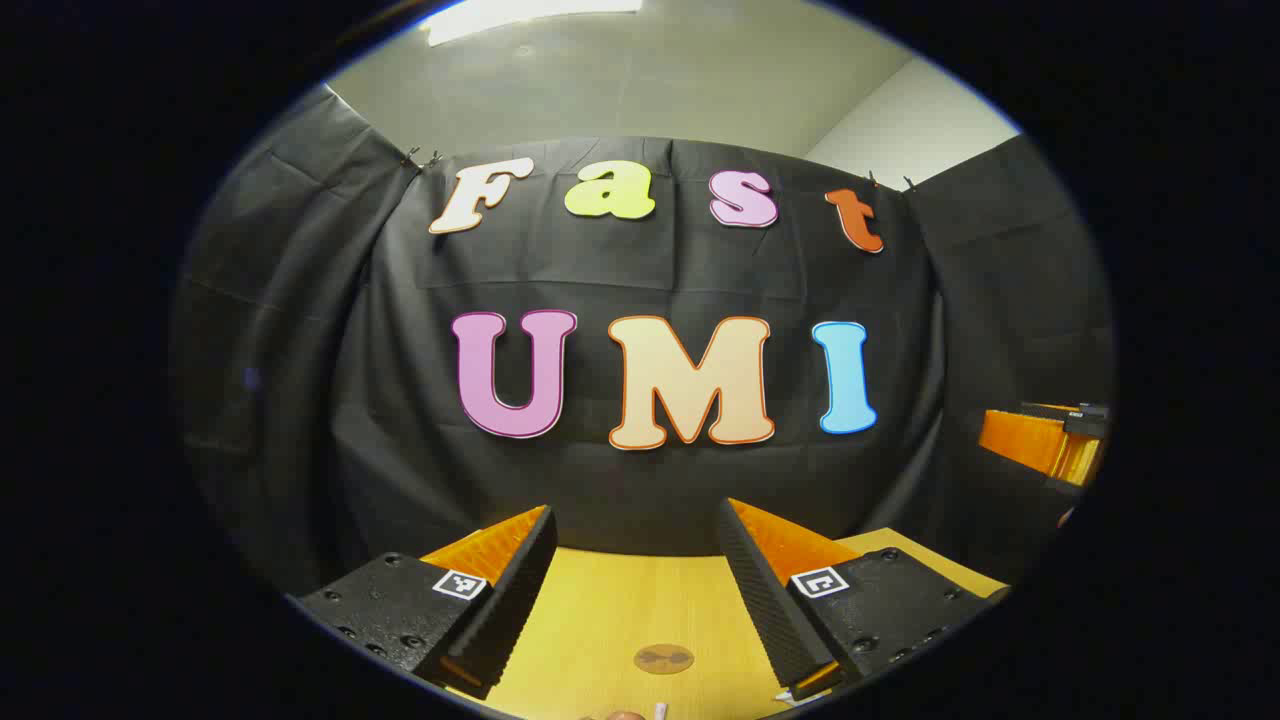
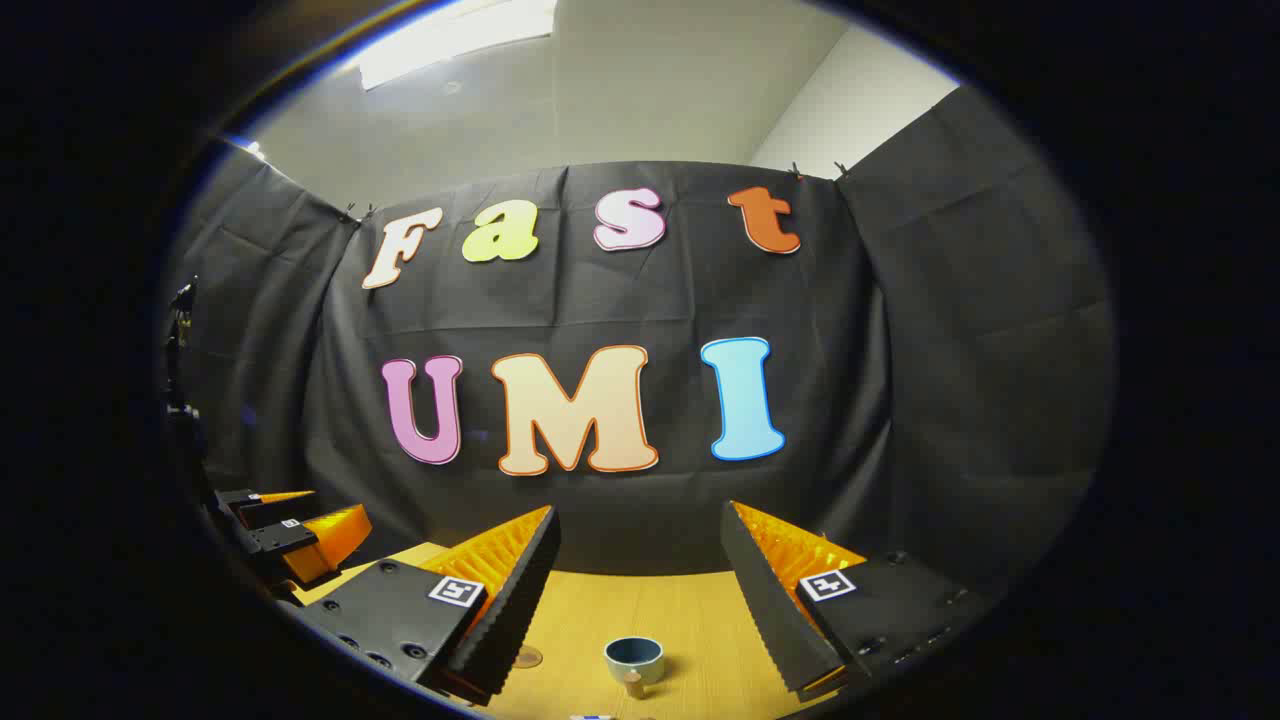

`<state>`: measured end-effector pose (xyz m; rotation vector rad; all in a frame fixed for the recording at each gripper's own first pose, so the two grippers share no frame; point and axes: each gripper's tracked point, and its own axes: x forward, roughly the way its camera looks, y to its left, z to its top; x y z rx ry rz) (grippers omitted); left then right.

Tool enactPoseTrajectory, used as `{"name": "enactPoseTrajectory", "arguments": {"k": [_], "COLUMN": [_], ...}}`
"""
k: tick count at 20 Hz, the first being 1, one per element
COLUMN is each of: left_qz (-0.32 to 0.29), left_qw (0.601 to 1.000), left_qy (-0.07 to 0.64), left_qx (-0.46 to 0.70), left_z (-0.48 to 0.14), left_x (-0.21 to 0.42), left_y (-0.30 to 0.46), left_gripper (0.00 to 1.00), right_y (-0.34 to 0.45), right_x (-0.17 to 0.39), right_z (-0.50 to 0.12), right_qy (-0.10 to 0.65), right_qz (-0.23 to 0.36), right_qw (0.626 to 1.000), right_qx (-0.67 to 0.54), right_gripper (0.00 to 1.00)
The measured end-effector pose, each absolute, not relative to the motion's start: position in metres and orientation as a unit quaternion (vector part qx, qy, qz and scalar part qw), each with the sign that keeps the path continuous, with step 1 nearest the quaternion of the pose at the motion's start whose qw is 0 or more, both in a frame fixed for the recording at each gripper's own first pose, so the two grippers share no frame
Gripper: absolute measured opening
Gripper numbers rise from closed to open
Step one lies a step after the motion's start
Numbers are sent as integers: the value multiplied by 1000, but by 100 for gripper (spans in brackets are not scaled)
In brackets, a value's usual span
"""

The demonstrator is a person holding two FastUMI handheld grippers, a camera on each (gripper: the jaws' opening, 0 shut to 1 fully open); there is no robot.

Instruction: Put the toothbrush and toothpaste on the desktop into the cup, then pick up the cup and place it on the coaster on the desktop.

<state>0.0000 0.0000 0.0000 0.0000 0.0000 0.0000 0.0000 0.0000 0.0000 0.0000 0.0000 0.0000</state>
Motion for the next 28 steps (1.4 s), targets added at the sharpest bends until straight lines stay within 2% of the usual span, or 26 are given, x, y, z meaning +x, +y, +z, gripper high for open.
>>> {"name": "enactPoseTrajectory", "arguments": {"k": [19,28], "left_qz": [13,29], "left_qw": [1000,1000], "left_qy": [-4,-6], "left_qx": [2,0], "left_z": [-1,-2], "left_x": [-11,-19], "left_y": [17,34], "left_gripper": [94,94], "right_y": [21,41], "right_x": [-5,-6], "right_z": [-28,-119], "right_qy": [42,168], "right_qz": [32,75], "right_qw": [998,982], "right_qx": [-19,-26], "right_gripper": [98,99]}}
